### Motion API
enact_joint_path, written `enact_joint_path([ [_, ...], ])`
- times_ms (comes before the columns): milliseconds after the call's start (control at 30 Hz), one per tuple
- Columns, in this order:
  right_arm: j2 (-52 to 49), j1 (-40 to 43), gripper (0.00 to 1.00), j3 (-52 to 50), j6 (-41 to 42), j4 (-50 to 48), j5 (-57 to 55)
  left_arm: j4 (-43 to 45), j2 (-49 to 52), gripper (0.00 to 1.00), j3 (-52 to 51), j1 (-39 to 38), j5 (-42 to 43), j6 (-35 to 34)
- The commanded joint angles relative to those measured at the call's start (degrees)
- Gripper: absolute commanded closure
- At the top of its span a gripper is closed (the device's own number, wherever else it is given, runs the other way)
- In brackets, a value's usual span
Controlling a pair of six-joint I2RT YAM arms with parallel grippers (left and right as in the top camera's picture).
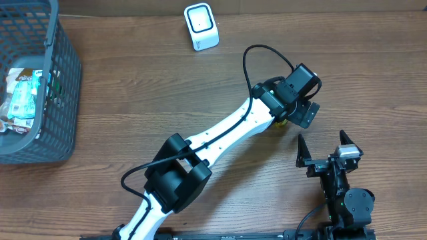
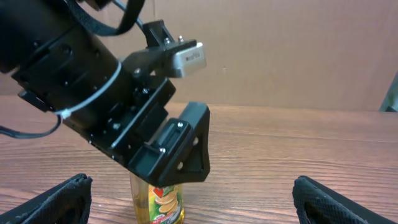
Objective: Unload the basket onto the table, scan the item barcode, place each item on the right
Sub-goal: 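Carry the Vim bottle toward the scanner and set it upright on the table, then release the bottle and move the left gripper back to the basket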
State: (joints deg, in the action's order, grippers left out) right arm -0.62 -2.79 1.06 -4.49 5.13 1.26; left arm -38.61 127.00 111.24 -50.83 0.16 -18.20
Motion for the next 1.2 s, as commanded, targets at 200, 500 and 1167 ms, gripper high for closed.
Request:
enact_joint_path([
  [200,0.5,-0.4,0.00,-0.6,-0.1,-0.4,-0.1,-1.7,-14.6,0.00,0.3,4.9,-1.5,1.9],
  [500,0.5,-0.4,0.00,-0.6,-0.1,-0.4,-0.1,-8.4,-23.8,0.01,0.3,11.8,-1.4,1.9],
  [1167,0.5,-0.4,0.00,-0.6,-0.1,-0.4,-0.1,-18.5,-36.7,0.00,0.3,28.2,-1.7,6.7],
])
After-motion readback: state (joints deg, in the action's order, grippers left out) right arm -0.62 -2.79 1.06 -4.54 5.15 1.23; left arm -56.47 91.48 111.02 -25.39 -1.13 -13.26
